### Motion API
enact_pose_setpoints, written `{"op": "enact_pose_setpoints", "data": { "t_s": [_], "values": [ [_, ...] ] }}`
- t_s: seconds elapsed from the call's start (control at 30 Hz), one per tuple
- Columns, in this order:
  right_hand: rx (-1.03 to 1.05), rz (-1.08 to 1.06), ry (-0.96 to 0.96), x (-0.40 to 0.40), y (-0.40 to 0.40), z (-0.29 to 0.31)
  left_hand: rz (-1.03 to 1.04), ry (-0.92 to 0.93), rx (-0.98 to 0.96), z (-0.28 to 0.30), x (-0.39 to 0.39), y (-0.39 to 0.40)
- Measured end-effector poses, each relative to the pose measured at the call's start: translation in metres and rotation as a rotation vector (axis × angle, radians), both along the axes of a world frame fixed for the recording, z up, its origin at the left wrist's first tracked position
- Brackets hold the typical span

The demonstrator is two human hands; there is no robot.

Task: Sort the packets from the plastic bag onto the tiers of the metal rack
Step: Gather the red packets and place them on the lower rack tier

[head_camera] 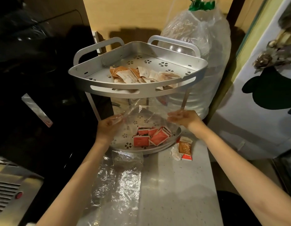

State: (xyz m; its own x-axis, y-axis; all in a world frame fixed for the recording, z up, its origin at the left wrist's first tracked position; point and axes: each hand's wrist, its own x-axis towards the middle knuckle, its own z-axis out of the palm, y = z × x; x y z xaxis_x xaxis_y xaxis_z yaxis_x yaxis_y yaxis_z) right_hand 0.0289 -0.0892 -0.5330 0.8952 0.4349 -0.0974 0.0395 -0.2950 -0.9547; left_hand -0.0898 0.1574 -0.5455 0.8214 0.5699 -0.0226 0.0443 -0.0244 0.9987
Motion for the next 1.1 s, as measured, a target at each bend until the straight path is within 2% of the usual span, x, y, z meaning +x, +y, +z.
{"op": "enact_pose_setpoints", "data": {
  "t_s": [0.23, 0.4, 0.53, 0.63, 0.77, 0.9, 1.0, 1.1],
  "values": [
    [0.033, 0.046, 0.144, -0.003, -0.01, -0.017, 0.009, 0.059, 0.109, -0.021, -0.004, 0.004],
    [-0.066, 0.025, 0.142, -0.007, -0.002, -0.025, 0.009, 0.111, 0.217, -0.031, -0.006, 0.005],
    [-0.247, 0.047, 0.03, -0.007, 0.0, -0.024, 0.015, 0.097, 0.231, -0.028, -0.01, 0.007],
    [-0.131, 0.037, 0.004, -0.009, -0.006, -0.013, 0.062, 0.047, 0.206, -0.021, -0.018, 0.007],
    [0.062, -0.041, 0.017, -0.014, -0.013, 0.0, 0.093, -0.112, 0.208, -0.002, -0.031, 0.006],
    [0.099, -0.079, 0.015, -0.021, -0.014, 0.009, 0.052, -0.151, 0.165, 0.011, -0.036, -0.002],
    [0.133, -0.08, -0.015, -0.022, -0.015, 0.02, 0.104, -0.196, 0.082, 0.021, -0.037, -0.003],
    [0.167, -0.102, -0.068, -0.022, -0.017, 0.034, 0.119, -0.249, 0.085, 0.031, -0.039, 0.001]
  ]
}}
